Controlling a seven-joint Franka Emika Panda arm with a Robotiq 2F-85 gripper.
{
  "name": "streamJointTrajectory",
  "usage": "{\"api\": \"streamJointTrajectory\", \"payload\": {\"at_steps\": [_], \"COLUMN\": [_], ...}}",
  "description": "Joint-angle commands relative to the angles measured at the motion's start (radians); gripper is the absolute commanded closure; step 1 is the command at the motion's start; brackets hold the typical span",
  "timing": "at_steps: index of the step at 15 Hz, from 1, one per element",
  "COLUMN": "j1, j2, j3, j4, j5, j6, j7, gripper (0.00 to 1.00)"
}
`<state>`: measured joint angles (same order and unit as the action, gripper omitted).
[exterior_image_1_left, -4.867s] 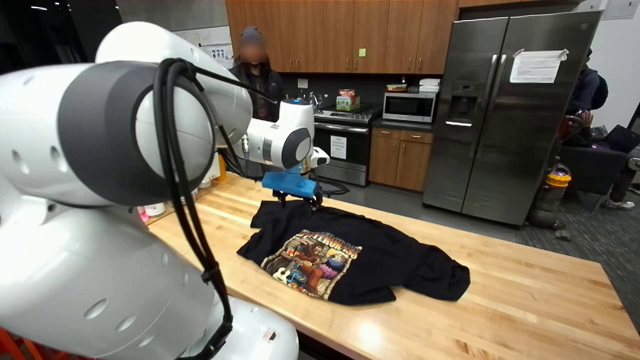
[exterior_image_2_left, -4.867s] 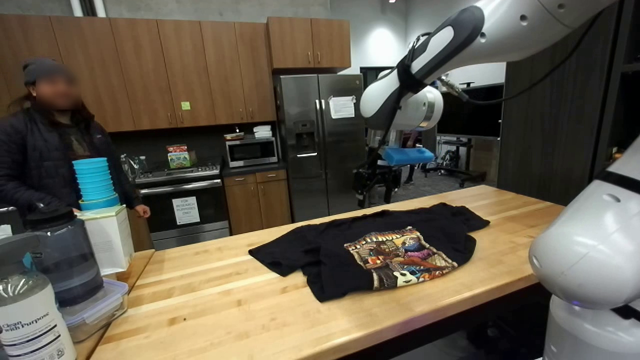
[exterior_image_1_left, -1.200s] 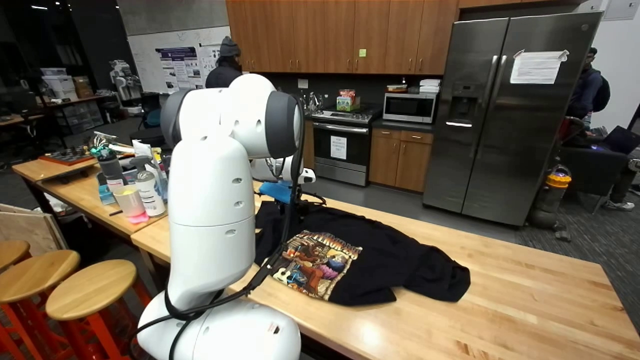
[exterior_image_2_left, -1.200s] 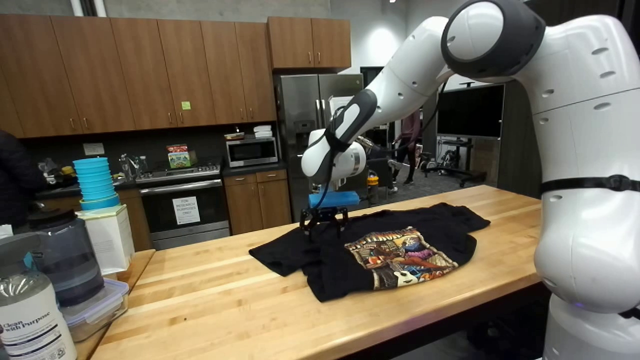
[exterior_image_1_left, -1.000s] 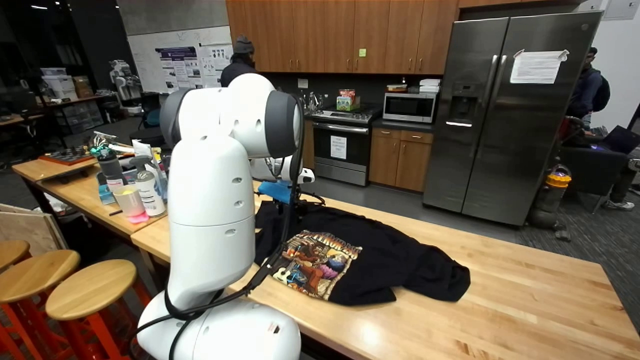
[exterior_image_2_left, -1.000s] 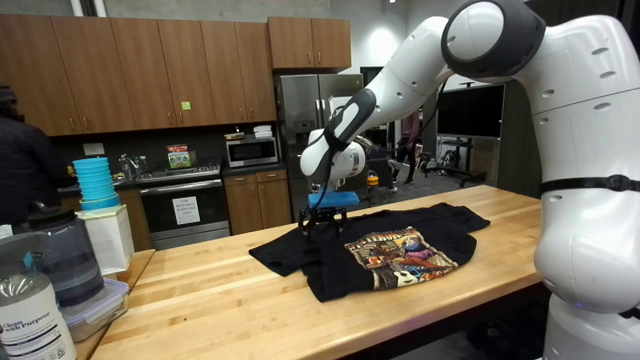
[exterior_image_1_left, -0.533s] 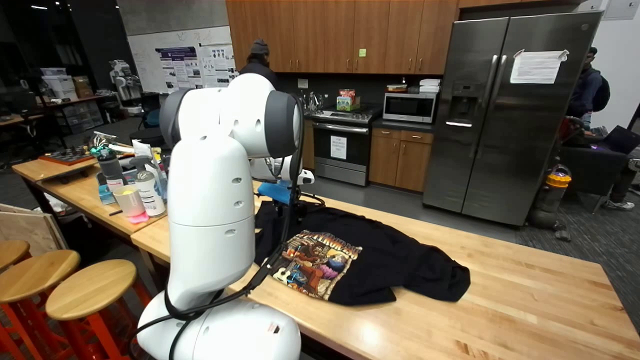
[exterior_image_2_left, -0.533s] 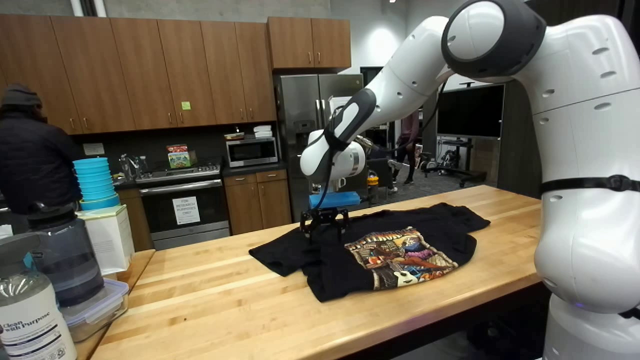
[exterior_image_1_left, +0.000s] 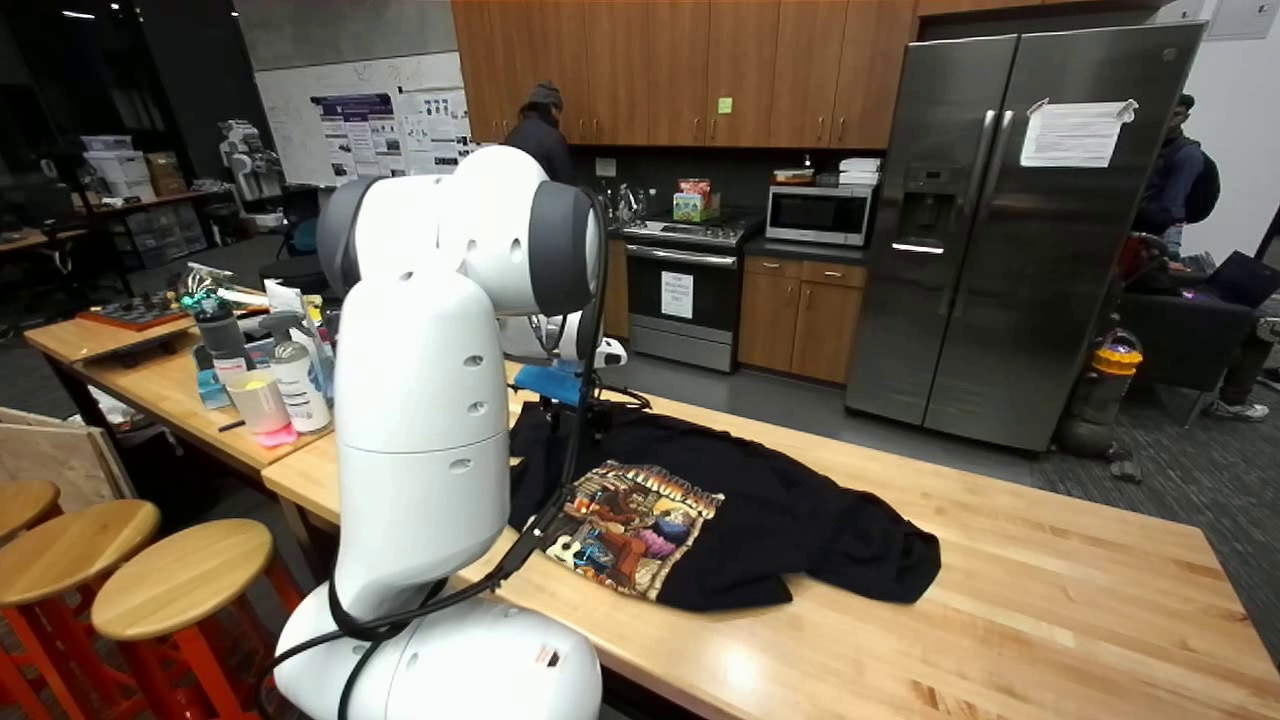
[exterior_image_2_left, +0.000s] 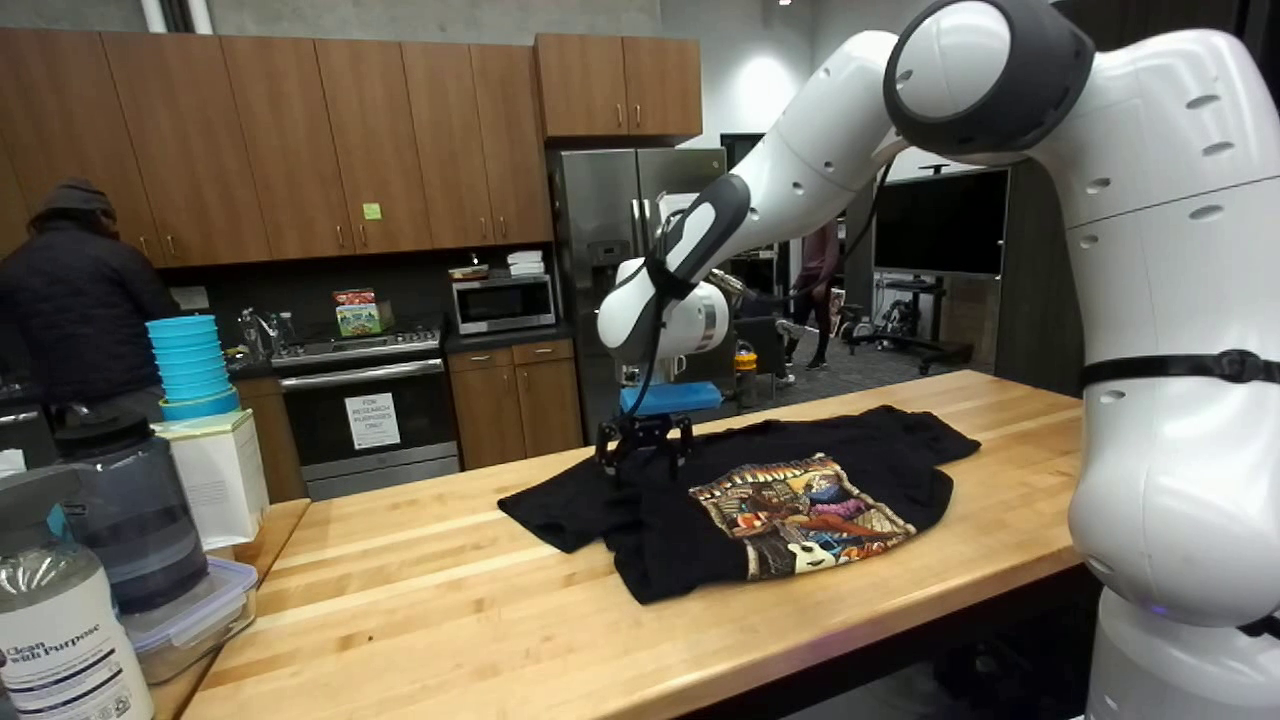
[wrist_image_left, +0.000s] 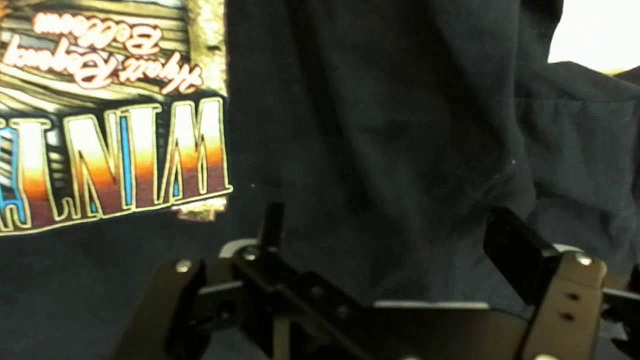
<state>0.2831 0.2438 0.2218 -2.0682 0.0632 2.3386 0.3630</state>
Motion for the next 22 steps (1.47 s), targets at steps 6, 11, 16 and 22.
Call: {"api": "streamJointTrajectory", "payload": {"at_steps": [6, 11, 16, 22], "j1": [0.099, 0.072, 0.046, 0.050], "j2": [-0.126, -0.161, -0.174, -0.205], "j3": [0.112, 0.101, 0.085, 0.097], "j4": [-0.158, -0.209, -0.224, -0.256], "j5": [0.020, 0.004, 0.015, 0.016], "j6": [0.055, 0.074, 0.102, 0.137], "j7": [-0.030, -0.123, -0.152, -0.191], "gripper": [0.00, 0.00, 0.00, 0.00]}}
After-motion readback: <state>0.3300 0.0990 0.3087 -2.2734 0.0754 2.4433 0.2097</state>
